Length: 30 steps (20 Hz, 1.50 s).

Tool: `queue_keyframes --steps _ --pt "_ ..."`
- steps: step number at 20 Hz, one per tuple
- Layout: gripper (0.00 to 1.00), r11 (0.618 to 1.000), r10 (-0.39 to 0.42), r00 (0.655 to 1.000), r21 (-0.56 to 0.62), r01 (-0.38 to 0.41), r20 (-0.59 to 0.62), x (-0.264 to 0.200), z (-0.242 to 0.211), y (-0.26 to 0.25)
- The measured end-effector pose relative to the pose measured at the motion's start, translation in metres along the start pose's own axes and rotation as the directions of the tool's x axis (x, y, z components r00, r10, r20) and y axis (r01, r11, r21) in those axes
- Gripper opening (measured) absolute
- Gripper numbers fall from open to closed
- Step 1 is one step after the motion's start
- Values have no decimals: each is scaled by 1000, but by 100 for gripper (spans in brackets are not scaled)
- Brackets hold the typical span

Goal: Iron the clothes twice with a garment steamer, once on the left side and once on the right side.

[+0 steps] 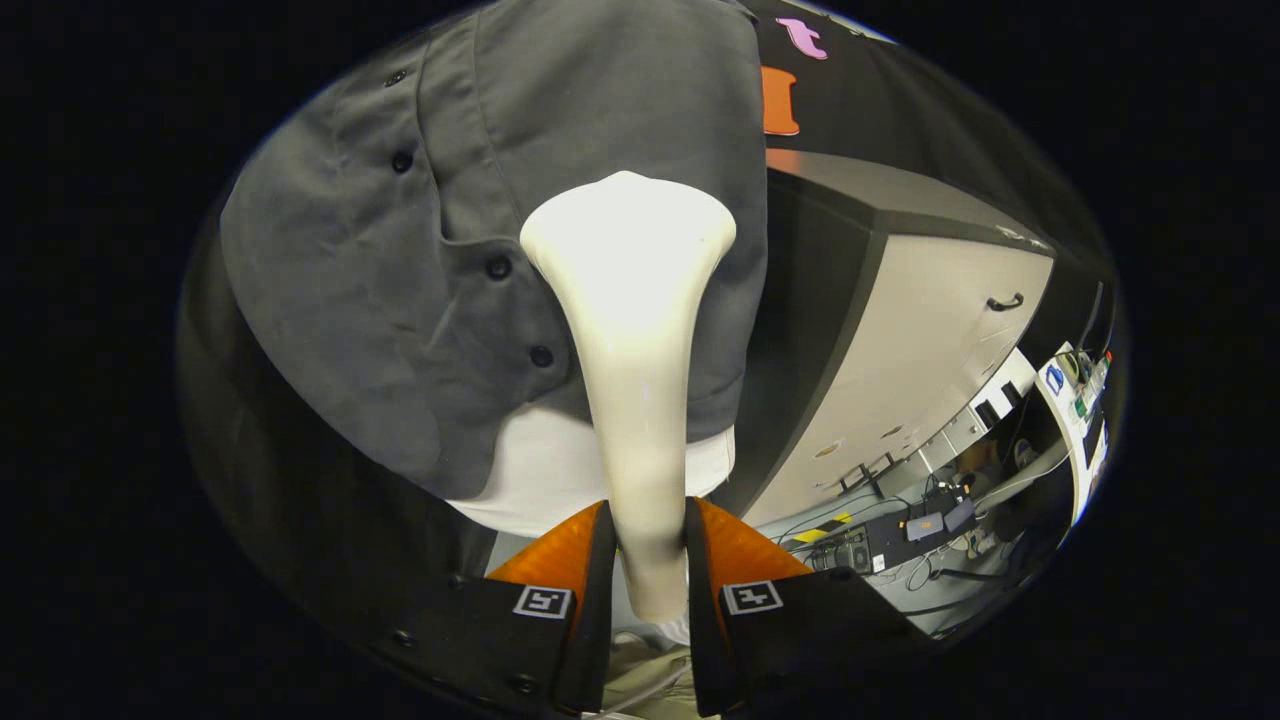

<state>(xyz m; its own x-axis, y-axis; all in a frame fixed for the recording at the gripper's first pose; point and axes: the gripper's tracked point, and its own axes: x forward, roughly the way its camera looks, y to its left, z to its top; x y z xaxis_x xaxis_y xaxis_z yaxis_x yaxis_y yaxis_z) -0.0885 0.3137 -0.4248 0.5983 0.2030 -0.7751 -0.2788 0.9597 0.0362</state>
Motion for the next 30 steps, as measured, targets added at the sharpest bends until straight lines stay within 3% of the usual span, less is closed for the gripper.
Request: queue_keyframes --steps 12,21,30 --pt "41 999 -7 1000 38 8 -27 -11 -34 -9" --pt "41 999 -25 986 51 17 165 -92 34 -10" --pt "41 1000 27 931 -2 -29 364 -163 123 37"
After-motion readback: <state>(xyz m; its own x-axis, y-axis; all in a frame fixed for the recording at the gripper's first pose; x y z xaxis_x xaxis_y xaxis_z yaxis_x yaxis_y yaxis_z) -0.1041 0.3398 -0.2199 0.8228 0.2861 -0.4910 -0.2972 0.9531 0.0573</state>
